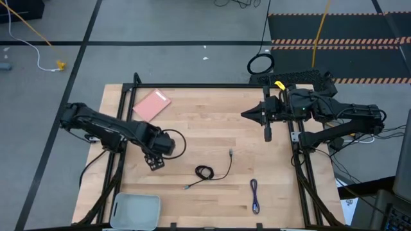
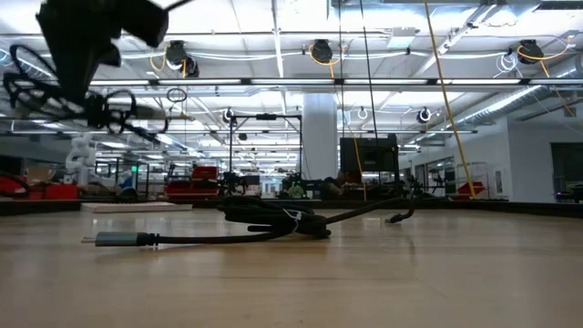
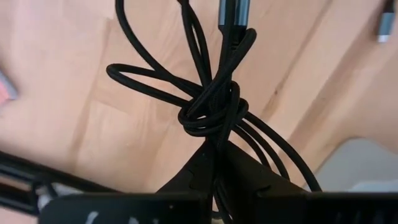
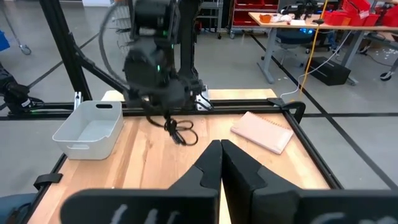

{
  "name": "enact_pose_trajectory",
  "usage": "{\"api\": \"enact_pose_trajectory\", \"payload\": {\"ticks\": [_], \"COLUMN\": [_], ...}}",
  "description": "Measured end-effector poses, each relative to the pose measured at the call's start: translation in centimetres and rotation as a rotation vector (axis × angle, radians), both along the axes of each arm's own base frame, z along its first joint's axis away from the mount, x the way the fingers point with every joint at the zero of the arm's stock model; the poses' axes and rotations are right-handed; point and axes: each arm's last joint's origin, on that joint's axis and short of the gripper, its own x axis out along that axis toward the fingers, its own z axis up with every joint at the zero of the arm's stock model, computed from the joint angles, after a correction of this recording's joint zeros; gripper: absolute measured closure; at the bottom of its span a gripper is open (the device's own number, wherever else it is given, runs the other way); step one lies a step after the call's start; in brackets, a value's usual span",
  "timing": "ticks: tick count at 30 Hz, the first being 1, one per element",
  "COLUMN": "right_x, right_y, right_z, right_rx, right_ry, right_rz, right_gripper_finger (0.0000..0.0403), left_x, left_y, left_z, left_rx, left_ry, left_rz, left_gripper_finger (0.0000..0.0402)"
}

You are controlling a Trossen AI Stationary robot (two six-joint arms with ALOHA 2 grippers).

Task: Pick and place USB-C Cables
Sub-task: Put the left black charger cable into the white bin

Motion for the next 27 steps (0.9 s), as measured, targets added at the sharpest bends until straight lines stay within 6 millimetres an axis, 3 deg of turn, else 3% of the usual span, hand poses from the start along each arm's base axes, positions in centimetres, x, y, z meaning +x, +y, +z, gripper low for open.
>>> {"api": "enact_pose_trajectory", "payload": {"ticks": [9, 18, 27], "right_x": [0.0, 0.0, 1.0], "right_y": [0.2, 0.3, 1.0], "right_z": [-0.2, -0.3, -2.9], "right_rx": [0.042, 0.078, 0.134], "right_ry": [0.02, 0.02, 0.036], "right_rz": [0.057, 0.086, 0.1], "right_gripper_finger": [0.0403, 0.0403, 0.0403], "left_x": [-0.7, -3.2, -5.5], "left_y": [0.3, 0.9, 1.2], "left_z": [4.5, 7.3, 10.2], "left_rx": [0.024, 0.015, -0.023], "left_ry": [-0.021, -0.112, -0.254], "left_rz": [-0.091, -0.178, -0.209], "left_gripper_finger": [0.0376, 0.0376, 0.0376]}}
